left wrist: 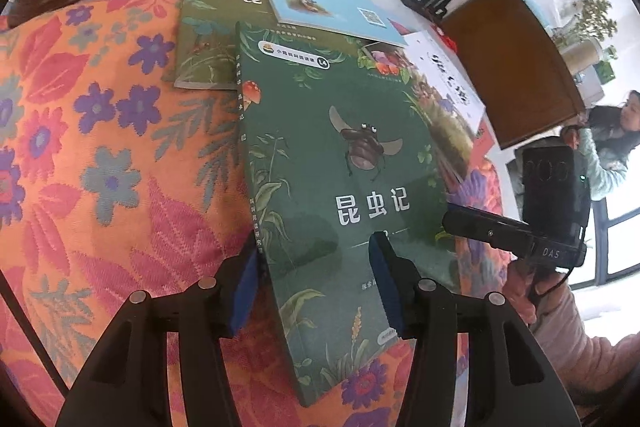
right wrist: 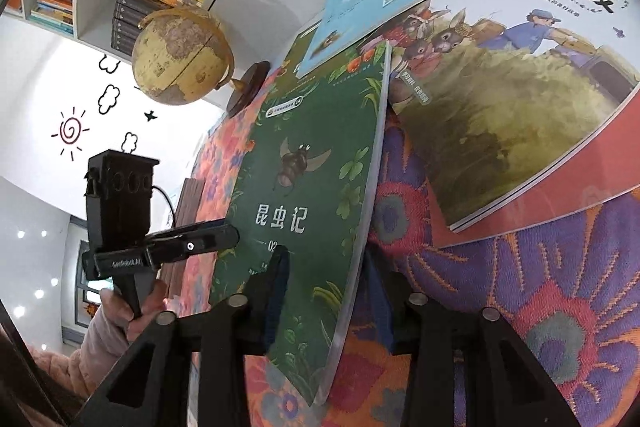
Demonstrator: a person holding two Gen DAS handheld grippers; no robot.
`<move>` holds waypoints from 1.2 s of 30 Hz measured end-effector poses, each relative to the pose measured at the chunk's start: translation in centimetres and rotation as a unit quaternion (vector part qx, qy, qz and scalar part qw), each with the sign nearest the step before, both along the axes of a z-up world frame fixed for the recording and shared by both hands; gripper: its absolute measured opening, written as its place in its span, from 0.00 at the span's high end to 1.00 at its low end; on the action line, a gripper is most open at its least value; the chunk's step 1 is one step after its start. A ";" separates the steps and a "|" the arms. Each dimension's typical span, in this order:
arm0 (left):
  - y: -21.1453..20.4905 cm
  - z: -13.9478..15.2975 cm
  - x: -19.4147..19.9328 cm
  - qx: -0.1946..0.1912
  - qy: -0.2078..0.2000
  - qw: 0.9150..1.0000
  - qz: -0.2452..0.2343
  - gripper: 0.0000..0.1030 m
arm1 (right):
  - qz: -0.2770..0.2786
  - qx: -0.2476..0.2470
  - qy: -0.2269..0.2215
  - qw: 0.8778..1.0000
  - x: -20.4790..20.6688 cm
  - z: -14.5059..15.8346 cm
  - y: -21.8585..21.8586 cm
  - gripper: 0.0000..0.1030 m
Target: Organize books
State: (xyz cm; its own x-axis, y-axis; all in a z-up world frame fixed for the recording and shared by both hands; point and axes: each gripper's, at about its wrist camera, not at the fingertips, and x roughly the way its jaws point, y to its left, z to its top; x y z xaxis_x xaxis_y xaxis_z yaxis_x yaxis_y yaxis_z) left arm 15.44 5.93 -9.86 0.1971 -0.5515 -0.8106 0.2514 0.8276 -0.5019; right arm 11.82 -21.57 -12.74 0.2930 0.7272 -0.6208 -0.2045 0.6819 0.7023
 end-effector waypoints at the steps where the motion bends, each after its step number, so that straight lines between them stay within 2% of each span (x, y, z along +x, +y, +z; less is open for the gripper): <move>1: -0.3 0.1 0.0 0.015 -0.002 1.000 0.000 0.55 | -0.003 -0.010 -0.002 1.000 -0.1 0.1 0.1 0.71; 3: -1.3 0.4 -0.1 0.056 -0.011 0.998 -0.007 0.55 | -0.005 -0.022 -0.007 1.000 -0.2 0.3 0.2 0.74; 5: -2.7 0.6 -0.5 0.108 -0.027 0.994 -0.021 0.55 | -0.007 -0.030 -0.012 0.999 -0.4 0.5 0.4 0.74; 6: -3.1 0.7 -0.6 0.121 -0.032 0.992 -0.025 0.54 | -0.007 -0.028 -0.013 0.999 -0.3 0.5 0.4 0.74; 8: -2.8 0.6 -0.5 0.114 -0.029 0.993 -0.021 0.54 | -0.010 -0.012 -0.004 1.000 -0.1 0.3 0.1 0.74; 12: -1.3 0.4 0.0 0.066 -0.008 0.998 0.003 0.55 | -0.020 0.075 0.045 0.996 0.7 -1.3 -1.3 0.74; 14: -0.8 0.3 0.2 0.047 0.003 0.999 0.015 0.56 | -0.017 0.070 0.044 0.996 0.7 -1.1 -1.1 0.74; 16: 0.0 0.2 0.2 0.029 0.011 0.999 0.034 0.62 | -0.008 0.049 0.040 0.998 0.8 -0.9 -0.6 0.78; 18: 1.1 -0.1 0.2 0.001 0.021 0.998 0.056 0.66 | -0.007 0.059 0.044 0.997 0.9 -0.9 -0.5 0.79; 19: 1.3 -0.2 0.2 -0.005 0.023 0.998 0.062 0.69 | -0.008 0.062 0.045 0.997 0.9 -1.0 -0.5 0.83; 20: 1.4 -0.3 0.1 0.002 0.022 0.998 0.066 0.77 | -0.009 0.064 0.046 0.997 0.9 -1.0 -0.5 0.85; 21: 1.3 -0.2 0.0 0.010 0.019 0.998 0.065 0.77 | -0.010 0.060 0.045 0.997 0.8 -0.9 -0.3 0.90; 24: 0.1 0.4 -0.2 0.054 0.004 0.997 0.055 0.77 | -0.009 0.046 0.026 0.999 0.5 0.2 0.3 0.92; 27: -0.9 1.1 -0.6 0.095 -0.019 0.994 0.047 0.77 | -0.008 0.010 -0.002 1.000 0.0 2.0 1.4 0.92; 33: 0.1 1.7 -1.3 0.090 -0.037 0.994 0.057 0.77 | 0.009 -0.036 -0.039 0.999 -0.8 4.4 3.2 0.92; 36: 0.8 2.3 -2.0 0.086 -0.043 0.994 0.054 0.77 | 0.012 -0.042 -0.046 0.998 -1.0 5.0 3.8 0.92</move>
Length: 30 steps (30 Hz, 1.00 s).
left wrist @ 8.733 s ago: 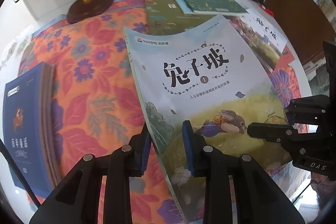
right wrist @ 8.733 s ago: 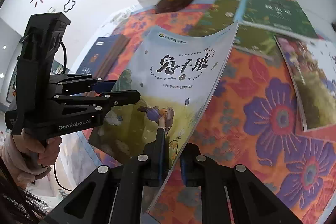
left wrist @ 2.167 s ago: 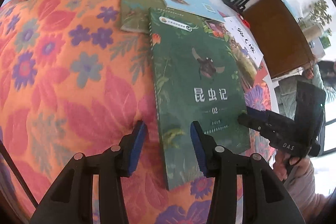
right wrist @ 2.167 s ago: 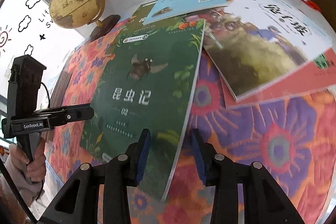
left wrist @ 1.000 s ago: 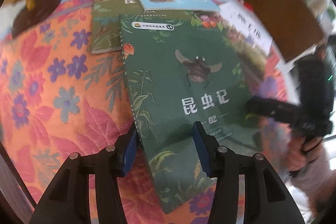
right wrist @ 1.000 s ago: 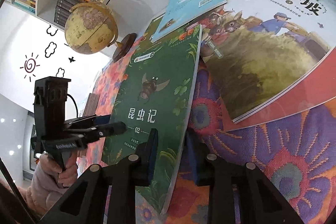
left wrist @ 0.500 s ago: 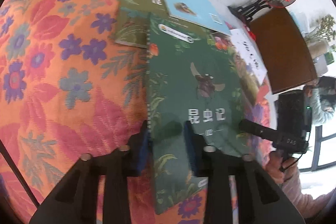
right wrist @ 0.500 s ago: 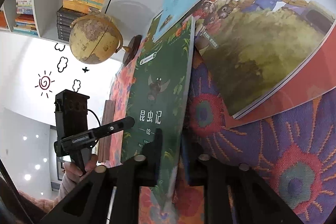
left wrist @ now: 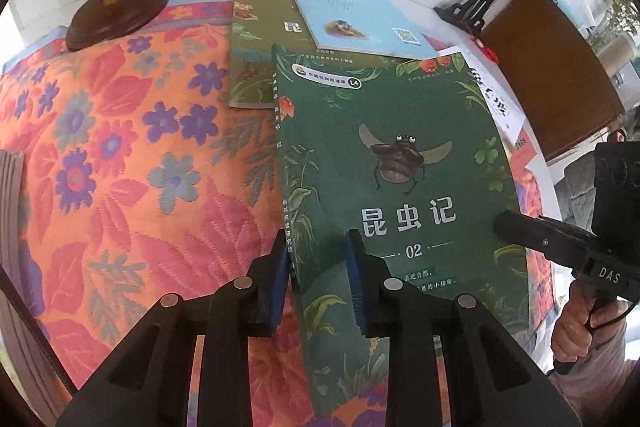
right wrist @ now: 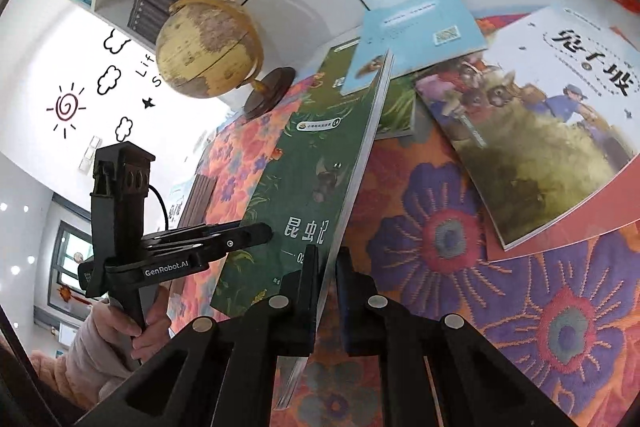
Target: Organize books
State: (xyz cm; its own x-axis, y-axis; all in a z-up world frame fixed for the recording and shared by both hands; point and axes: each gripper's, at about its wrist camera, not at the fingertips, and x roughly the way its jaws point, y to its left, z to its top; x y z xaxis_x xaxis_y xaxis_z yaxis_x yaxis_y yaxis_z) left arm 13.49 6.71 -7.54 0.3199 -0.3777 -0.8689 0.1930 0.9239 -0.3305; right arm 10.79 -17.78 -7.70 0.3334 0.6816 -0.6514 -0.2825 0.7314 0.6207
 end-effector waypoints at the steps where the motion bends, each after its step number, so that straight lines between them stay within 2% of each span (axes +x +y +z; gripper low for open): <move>1: 0.2 0.4 -0.3 0.002 -0.005 1.000 -0.004 0.77 | 0.000 0.000 -0.002 1.000 -0.1 0.2 0.2 0.92; 5: 0.6 1.5 -0.8 0.009 -0.018 1.000 -0.008 0.77 | -0.001 -0.003 -0.009 1.000 -0.7 0.9 0.9 0.92; 14: 3.7 3.2 -1.9 0.017 -0.033 0.999 0.015 0.77 | 0.011 -0.007 -0.020 1.000 -1.6 2.4 4.5 0.92; 30: 11.7 6.0 -5.4 0.034 -0.062 0.996 0.057 0.77 | 0.046 -0.004 -0.031 0.998 -3.0 4.7 13.4 0.91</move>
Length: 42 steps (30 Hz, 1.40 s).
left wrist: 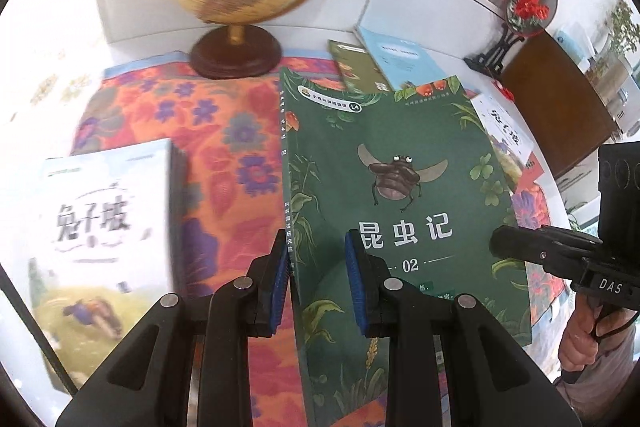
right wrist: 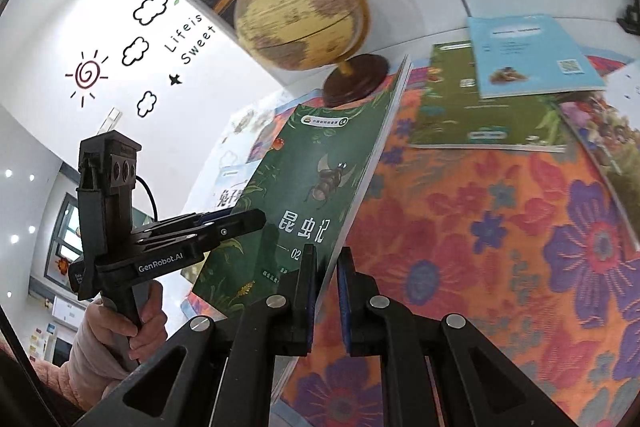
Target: Organize books
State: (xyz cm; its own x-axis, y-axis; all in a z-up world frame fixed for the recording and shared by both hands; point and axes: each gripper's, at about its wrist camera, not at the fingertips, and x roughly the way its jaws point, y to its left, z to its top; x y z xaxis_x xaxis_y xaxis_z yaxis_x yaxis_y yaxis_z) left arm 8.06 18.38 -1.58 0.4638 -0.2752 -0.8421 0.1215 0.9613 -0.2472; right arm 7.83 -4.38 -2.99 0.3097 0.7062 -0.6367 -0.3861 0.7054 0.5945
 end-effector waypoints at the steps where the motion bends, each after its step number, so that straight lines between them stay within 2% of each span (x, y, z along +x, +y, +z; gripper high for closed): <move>1: 0.6 0.1 -0.2 0.002 -0.002 1.000 0.003 0.77 | 0.002 0.001 0.000 1.000 0.0 0.0 0.5 0.91; 11: 7.1 1.4 -2.5 0.012 -0.016 0.998 0.052 0.77 | 0.041 0.015 -0.005 0.999 0.0 0.7 6.7 0.91; 19: 12.4 2.2 -3.8 0.023 -0.029 0.994 0.102 0.77 | 0.071 0.027 -0.005 0.997 0.7 1.4 12.5 0.91; 26: 16.9 1.3 -4.3 0.020 -0.022 0.988 0.151 0.77 | 0.096 0.032 0.010 0.995 1.2 0.5 17.3 0.90; 34: 18.6 0.0 -4.0 0.033 -0.008 0.986 0.161 0.77 | 0.107 0.026 0.032 0.993 1.3 -0.9 19.9 0.90; 37: 18.7 -0.6 -4.1 0.052 -0.002 0.986 0.161 0.77 | 0.109 0.026 0.033 0.993 0.9 -1.4 20.6 0.89; 42: 19.5 -1.7 -4.0 0.049 0.009 0.985 0.166 0.77 | 0.108 0.012 0.044 0.993 1.1 -2.6 21.3 0.89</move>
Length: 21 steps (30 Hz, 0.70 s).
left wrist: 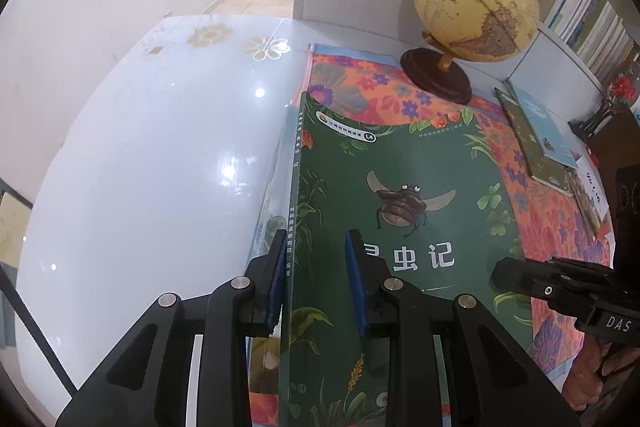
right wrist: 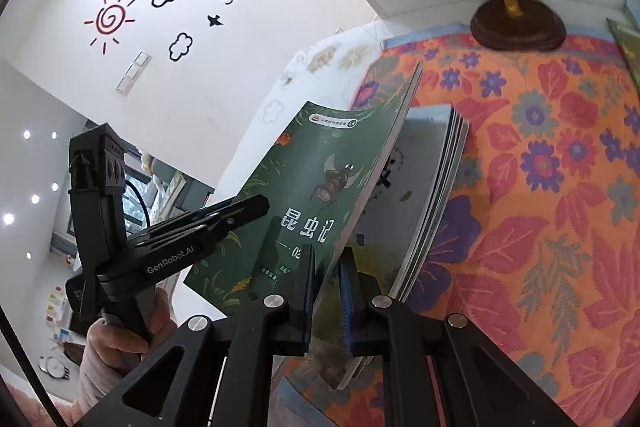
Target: Organize books
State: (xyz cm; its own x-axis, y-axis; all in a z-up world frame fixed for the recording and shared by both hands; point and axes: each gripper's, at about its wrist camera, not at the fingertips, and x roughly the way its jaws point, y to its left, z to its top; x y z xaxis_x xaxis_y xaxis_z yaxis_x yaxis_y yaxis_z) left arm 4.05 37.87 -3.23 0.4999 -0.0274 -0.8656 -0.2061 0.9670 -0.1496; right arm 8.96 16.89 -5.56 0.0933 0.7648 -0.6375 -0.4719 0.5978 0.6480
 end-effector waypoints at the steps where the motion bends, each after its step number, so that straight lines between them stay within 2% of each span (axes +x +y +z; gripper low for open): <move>1: 0.0 -0.2 0.0 0.001 0.002 1.000 -0.001 0.77 | -0.003 -0.002 0.003 1.000 0.1 -0.3 0.1 0.89; 6: -0.2 -1.4 0.4 0.023 0.024 0.999 0.004 0.77 | -0.006 -0.014 0.010 1.000 0.2 -1.5 0.5 0.89; 10: 0.0 -2.0 0.6 0.014 0.029 0.999 0.011 0.75 | -0.016 -0.029 0.032 0.999 0.2 -2.8 0.5 0.89; 13: 0.2 -2.1 0.6 0.009 0.031 0.999 0.016 0.73 | -0.020 -0.022 0.035 0.999 0.1 -3.1 0.3 0.89; 21: 0.4 -2.2 0.7 0.041 0.037 0.998 0.030 0.72 | -0.044 0.001 0.045 0.998 0.0 -3.7 -0.3 0.88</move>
State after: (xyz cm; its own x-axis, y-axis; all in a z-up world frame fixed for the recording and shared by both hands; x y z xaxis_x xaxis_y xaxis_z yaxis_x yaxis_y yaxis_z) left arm 4.77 38.22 -5.45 0.4326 0.0733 -0.8986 -0.2709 0.9612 -0.0520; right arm 8.96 16.61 -9.25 0.1032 0.7568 -0.6454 -0.3575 0.6338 0.6860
